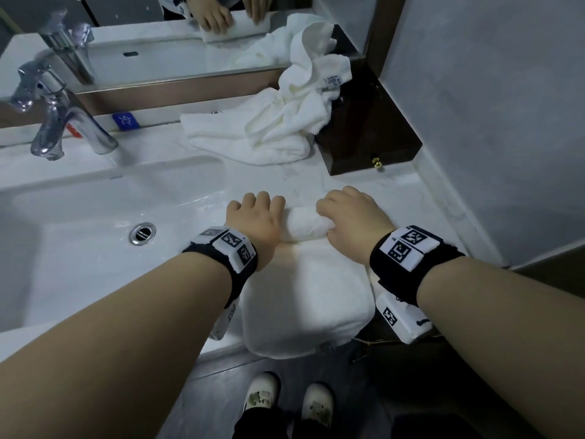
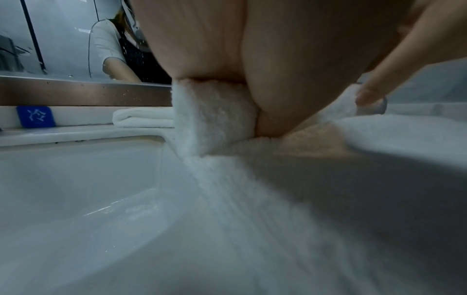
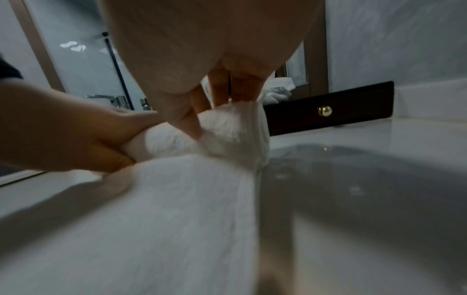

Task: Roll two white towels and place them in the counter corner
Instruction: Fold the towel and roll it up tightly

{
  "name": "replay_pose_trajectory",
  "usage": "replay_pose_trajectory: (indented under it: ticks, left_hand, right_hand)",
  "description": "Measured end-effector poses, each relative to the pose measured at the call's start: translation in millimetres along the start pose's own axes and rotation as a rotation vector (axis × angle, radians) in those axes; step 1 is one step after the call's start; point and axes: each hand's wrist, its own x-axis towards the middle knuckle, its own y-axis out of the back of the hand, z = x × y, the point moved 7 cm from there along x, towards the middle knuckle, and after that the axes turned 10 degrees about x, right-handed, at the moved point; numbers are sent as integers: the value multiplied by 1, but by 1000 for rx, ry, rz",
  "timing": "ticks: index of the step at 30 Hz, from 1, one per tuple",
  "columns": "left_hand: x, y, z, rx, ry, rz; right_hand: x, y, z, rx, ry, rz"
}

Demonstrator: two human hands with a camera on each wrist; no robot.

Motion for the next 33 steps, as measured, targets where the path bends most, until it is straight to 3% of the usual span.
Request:
replay_pose_trajectory:
  ticks: [5,11,15,22,33]
  left_hand:
    - [-7,3,6,22,-46,68]
    - [-14,-9,14,-37,-87,78]
    - [-24,-17,18,-91,-115,64]
    - [-40,-23,24,-98,-150,72]
    - [-48,-29,25,-147,-165,44]
  right_hand:
    - [5,11,-2,91,19,-90]
    - [17,19,4,229,-83,-154]
    - [19,20,4,224,-113,-179]
    - [17,15,-15,34,-127,-387]
    - [11,14,-7,143,-187,-497]
